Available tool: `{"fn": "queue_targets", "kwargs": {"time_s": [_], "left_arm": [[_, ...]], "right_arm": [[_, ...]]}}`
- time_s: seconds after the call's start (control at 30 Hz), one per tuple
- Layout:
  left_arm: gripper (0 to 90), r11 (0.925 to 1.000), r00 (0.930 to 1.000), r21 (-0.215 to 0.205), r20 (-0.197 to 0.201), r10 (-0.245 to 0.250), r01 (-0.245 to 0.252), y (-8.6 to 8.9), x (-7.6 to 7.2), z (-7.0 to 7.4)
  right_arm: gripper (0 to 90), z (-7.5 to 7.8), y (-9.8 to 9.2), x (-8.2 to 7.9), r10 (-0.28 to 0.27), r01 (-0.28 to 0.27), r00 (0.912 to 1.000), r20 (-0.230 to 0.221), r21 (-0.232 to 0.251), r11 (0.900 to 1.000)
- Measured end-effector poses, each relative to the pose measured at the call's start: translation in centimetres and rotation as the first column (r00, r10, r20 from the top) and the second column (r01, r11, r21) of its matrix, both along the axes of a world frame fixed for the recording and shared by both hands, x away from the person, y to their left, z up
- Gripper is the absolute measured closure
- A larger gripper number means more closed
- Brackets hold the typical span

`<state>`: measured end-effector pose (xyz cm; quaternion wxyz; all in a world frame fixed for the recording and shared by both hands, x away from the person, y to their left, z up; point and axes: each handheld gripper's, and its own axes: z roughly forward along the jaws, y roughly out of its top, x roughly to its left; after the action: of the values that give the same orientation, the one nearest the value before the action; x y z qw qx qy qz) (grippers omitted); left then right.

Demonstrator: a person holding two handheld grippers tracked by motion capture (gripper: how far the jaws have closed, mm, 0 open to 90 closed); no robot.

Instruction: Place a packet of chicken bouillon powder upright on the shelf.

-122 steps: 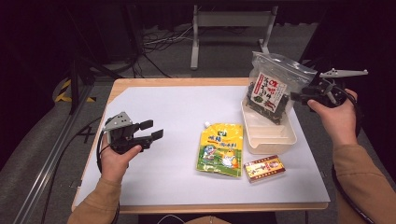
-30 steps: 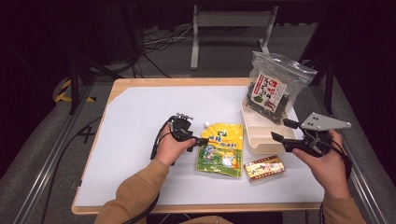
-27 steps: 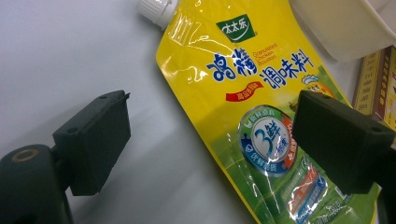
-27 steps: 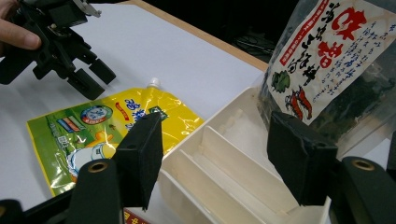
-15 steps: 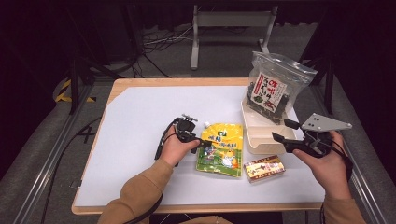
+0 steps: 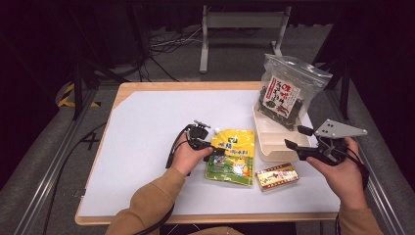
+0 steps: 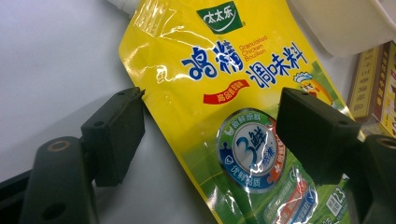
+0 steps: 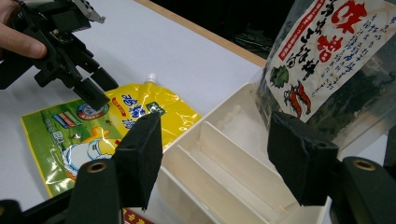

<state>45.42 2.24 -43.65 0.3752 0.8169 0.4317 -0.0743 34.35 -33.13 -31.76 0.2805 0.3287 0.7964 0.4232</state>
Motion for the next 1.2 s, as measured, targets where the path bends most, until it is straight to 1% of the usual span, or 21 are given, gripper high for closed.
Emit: {"fn": "queue_targets", "kwargs": {"time_s": [0.1,0.17,0.27,0.33,0.43,0.47,0.53,0.57,0.67,0.73,0.8,0.87,0.9,0.93,0.97,1.0,1.03,1.07,1.1,1.13,1.2], "left_arm": [[26.4,0.9996,0.9999,0.029,0.015,-0.003,0.002,-0.3,-0.2,0.1],[26.3,0.9989,0.9999,0.046,0.009,-0.01,0.01,-0.7,-0.4,0.3],[21.9,0.9991,0.9999,0.041,-0.003,0.013,-0.012,-1.1,-0.6,0.3],[20.3,0.9979,0.9999,0.064,0.004,0.014,-0.014,-1.4,-0.7,0.4],[17.4,0.9912,0.9993,0.133,0.035,-0.012,0.007,-2.2,-1.0,0.5],[17.5,0.9886,0.9992,0.15,0.037,-0.012,0.006,-2.4,-1.1,0.6],[19.4,0.9818,0.9976,0.19,0.067,-0.017,0.004,-2.8,-1.3,0.6],[19.7,0.98,0.9972,0.199,0.074,-0.013,-0.002,-3.0,-1.5,0.6],[23.2,0.9798,0.9951,0.199,0.098,-0.004,-0.016,-3.0,-1.9,0.5],[28.0,0.979,0.9931,0.201,0.117,0.006,-0.03,-3.0,-2.1,0.4],[36.5,0.9794,0.9902,0.198,0.14,0.008,-0.036,-3.0,-2.4,0.4],[48.4,0.9795,0.9891,0.198,0.147,0.009,-0.038,-3.0,-2.5,0.3],[48.4,0.9801,0.9877,0.195,0.157,0.005,-0.036,-3.0,-2.6,0.3],[52.0,0.98,0.9867,0.195,0.163,0.006,-0.038,-3.1,-2.7,0.3],[60.6,0.9817,0.9857,0.187,0.169,0.007,-0.039,-3.0,-2.8,0.1],[63.0,0.9817,0.9857,0.187,0.169,0.007,-0.039,-3.0,-2.8,0.1],[65.3,0.9857,0.9863,0.163,0.164,0.016,-0.043,-2.8,-2.7,0.0],[67.4,0.9868,0.9865,0.156,0.163,0.016,-0.042,-2.6,-2.6,-0.1],[69.3,0.9868,0.9865,0.156,0.163,0.016,-0.042,-2.6,-2.6,-0.1],[69.3,0.9886,0.9884,0.145,0.151,0.019,-0.041,-2.4,-2.5,-0.1],[71.4,0.9888,0.9883,0.145,0.152,0.013,-0.035,-2.4,-2.4,-0.1]], "right_arm": [[35.6,-0.1,0.1,0.1,0.001,-0.001,1.0,-0.003,-0.002,1.0],[35.5,-0.1,0.1,0.1,0.002,-0.002,1.0,-0.004,-0.003,1.0],[35.4,-0.1,0.1,0.1,0.002,-0.002,1.0,-0.004,-0.005,1.0],[35.4,-0.1,0.1,0.1,0.002,-0.002,1.0,-0.003,-0.004,1.0],[35.3,-0.1,0.1,0.1,0.003,-0.003,1.0,-0.006,-0.003,1.0],[35.3,-0.2,0.1,0.1,0.003,-0.003,1.0,-0.007,-0.004,1.0],[34.9,-0.2,0.1,0.1,0.004,-0.004,1.0,-0.008,-0.005,1.0],[34.8,-0.2,0.1,0.2,0.004,-0.004,1.0,-0.009,-0.003,1.0],[34.6,-0.3,0.1,0.2,0.003,-0.003,0.9999,-0.012,0.0,1.0],[34.6,-0.3,0.1,0.2,0.003,-0.003,0.9999,-0.012,0.0,1.0],[34.6,-0.3,0.2,0.3,0.005,-0.005,0.9999,-0.012,0.0,1.0],[34.8,-0.3,0.3,0.3,0.004,-0.004,1.0,-0.004,0.001,1.0],[35.1,-0.2,0.3,0.2,0.003,-0.003,1.0,0.008,0.008,1.0],[35.2,-0.1,0.4,0.2,0.003,-0.003,0.9999,0.016,0.018,1.0],[35.6,0.1,0.4,0.1,0.002,-0.003,0.9996,0.029,0.022,1.0],[35.6,0.1,0.4,0.1,0.002,-0.003,0.9996,0.029,0.022,1.0],[35.6,0.1,0.3,0.1,0.0,-0.001,0.9995,0.032,0.027,1.0],[35.6,0.1,0.3,0.1,-0.001,0.0,0.9995,0.032,0.026,1.0],[35.6,0.1,0.3,0.1,-0.001,0.0,0.9995,0.032,0.026,1.0],[35.6,0.1,0.2,0.2,-0.001,0.0,0.9995,0.032,0.026,1.0],[35.6,0.0,0.2,0.2,-0.002,0.001,0.9996,0.028,0.027,1.0]]}}
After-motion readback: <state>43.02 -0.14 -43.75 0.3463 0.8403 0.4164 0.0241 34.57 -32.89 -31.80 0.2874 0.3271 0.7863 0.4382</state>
